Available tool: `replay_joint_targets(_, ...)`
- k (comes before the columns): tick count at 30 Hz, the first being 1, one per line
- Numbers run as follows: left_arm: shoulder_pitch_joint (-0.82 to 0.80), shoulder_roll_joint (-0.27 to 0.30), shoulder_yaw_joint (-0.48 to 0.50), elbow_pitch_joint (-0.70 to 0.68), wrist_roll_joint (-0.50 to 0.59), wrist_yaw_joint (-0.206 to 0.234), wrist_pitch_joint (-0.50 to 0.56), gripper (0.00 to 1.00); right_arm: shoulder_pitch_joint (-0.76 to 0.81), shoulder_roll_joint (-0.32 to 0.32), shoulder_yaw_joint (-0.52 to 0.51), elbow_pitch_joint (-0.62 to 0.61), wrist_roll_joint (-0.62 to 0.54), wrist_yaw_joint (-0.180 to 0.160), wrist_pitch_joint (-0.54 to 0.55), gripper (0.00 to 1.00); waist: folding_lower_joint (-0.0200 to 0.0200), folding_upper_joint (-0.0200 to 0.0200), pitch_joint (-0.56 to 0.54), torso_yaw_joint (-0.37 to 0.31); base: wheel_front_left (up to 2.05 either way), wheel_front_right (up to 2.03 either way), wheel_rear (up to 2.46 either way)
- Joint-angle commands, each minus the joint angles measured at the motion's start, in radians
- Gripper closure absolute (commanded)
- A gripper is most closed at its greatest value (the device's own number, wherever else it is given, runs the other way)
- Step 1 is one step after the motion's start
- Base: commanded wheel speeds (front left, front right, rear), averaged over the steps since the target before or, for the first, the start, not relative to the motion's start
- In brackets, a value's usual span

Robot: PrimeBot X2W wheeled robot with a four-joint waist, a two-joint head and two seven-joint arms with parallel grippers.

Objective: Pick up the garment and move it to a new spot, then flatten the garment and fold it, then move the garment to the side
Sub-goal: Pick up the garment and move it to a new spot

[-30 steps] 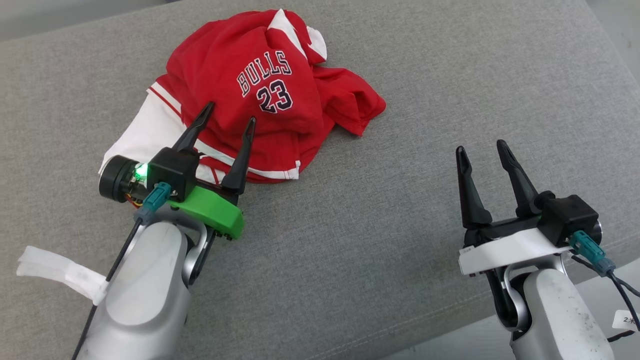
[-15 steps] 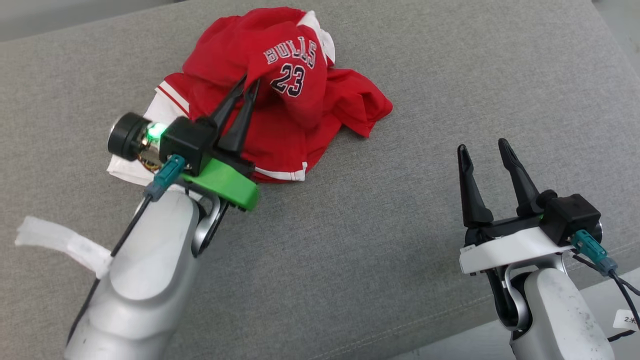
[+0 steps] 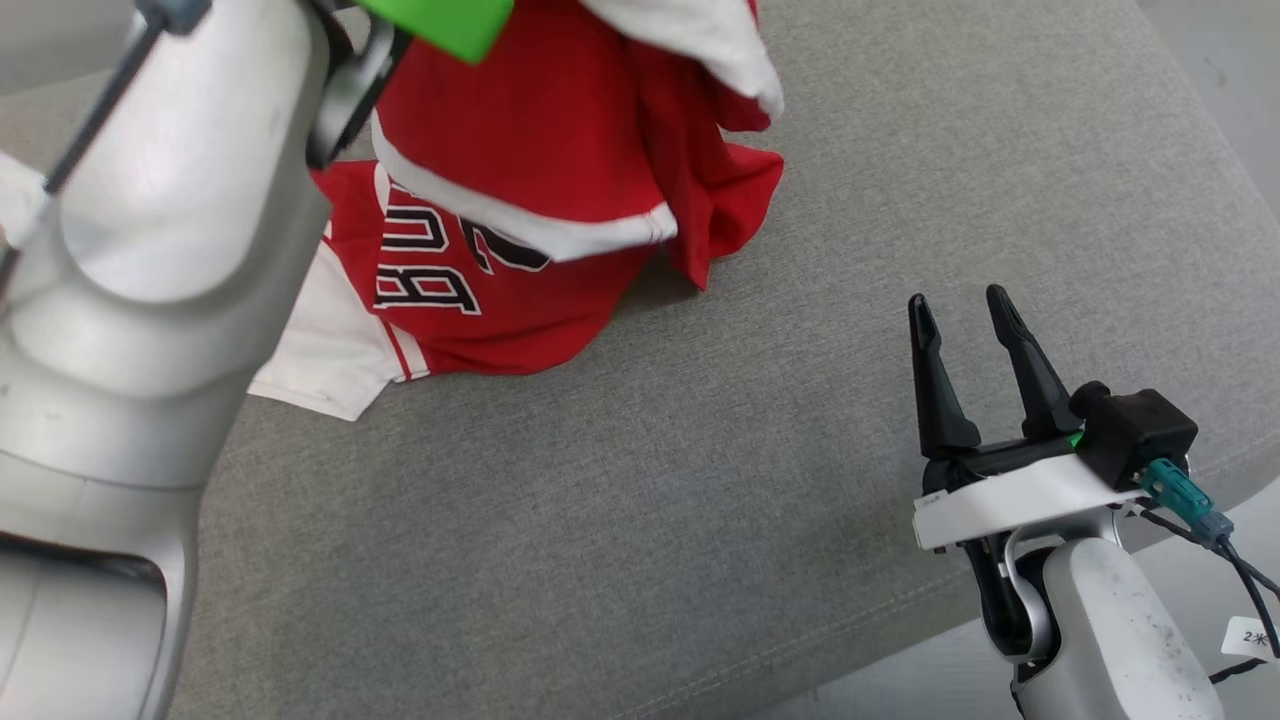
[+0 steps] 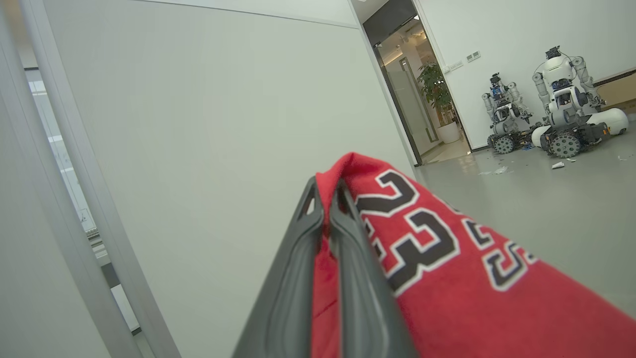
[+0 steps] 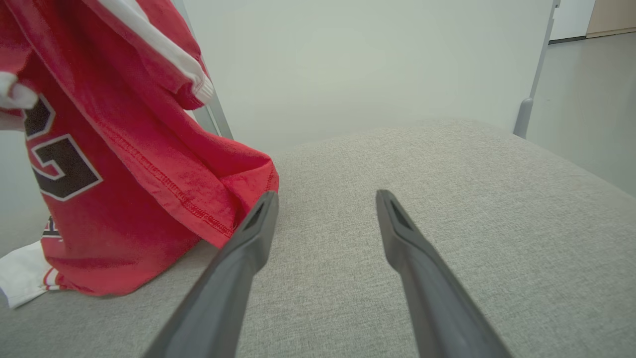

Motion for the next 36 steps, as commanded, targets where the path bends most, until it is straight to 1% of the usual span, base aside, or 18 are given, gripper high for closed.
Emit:
replay_joint_targets(1,-0.058,0.011,-0.014,0.01,-0.021,-0.003,0.007,1.0,-0.009,-0.001,-0.002,0.002,0.013,-0.001,-0.003,0.0,0.0,-0.0001,0.011,-0.013,0.0,0.0,0.0)
replay_joint_targets(4,-0.171,0.033,-0.057,0.028,-0.033,-0.003,0.02,1.0,-0.019,-0.001,-0.003,0.0,0.02,-0.001,-0.003,0.0,0.0,-0.0001,0.019,-0.021,0.0,0.0,0.0)
replay_joint_targets(6,-0.232,0.045,-0.066,0.031,-0.049,-0.003,0.018,1.0,-0.019,-0.001,-0.006,-0.001,0.021,-0.001,-0.003,0.0,0.0,-0.0001,0.021,-0.023,0.0,0.0,0.0)
replay_joint_targets(8,-0.267,0.055,-0.065,0.035,-0.079,-0.003,0.018,1.0,-0.014,-0.001,-0.011,0.0,0.024,-0.001,-0.003,0.0,0.0,-0.0001,0.02,-0.02,0.0,0.0,0.0)
replay_joint_targets(10,-0.294,0.075,-0.066,0.041,-0.085,-0.003,0.015,1.0,-0.008,-0.001,-0.015,0.002,0.025,-0.001,-0.003,0.0,0.0,-0.0001,0.018,-0.013,0.0,0.0,0.0)
replay_joint_targets(14,-0.302,0.098,-0.06,0.046,-0.104,-0.003,0.009,1.0,-0.006,-0.001,-0.02,0.005,0.02,-0.001,-0.003,0.0,0.0,-0.0001,0.011,0.01,0.0,0.0,0.0)
replay_joint_targets(19,-0.255,0.127,-0.045,0.041,-0.116,0.008,0.0,1.0,-0.004,-0.001,-0.019,0.001,0.002,-0.001,-0.003,0.0,0.0,-0.0001,0.0,0.056,0.0,0.0,0.0)
replay_joint_targets(25,-0.156,0.16,-0.027,-0.006,-0.134,0.035,-0.006,1.0,0.007,-0.001,-0.024,-0.004,-0.034,-0.001,-0.003,0.0,0.0,-0.0001,-0.01,0.159,0.0,0.0,0.0)
replay_joint_targets(36,0.028,0.246,0.033,-0.036,-0.172,0.065,-0.011,1.0,0.015,-0.01,-0.018,-0.002,-0.104,-0.001,-0.003,0.0,0.0,-0.0001,-0.038,0.401,0.0,0.0,0.0)
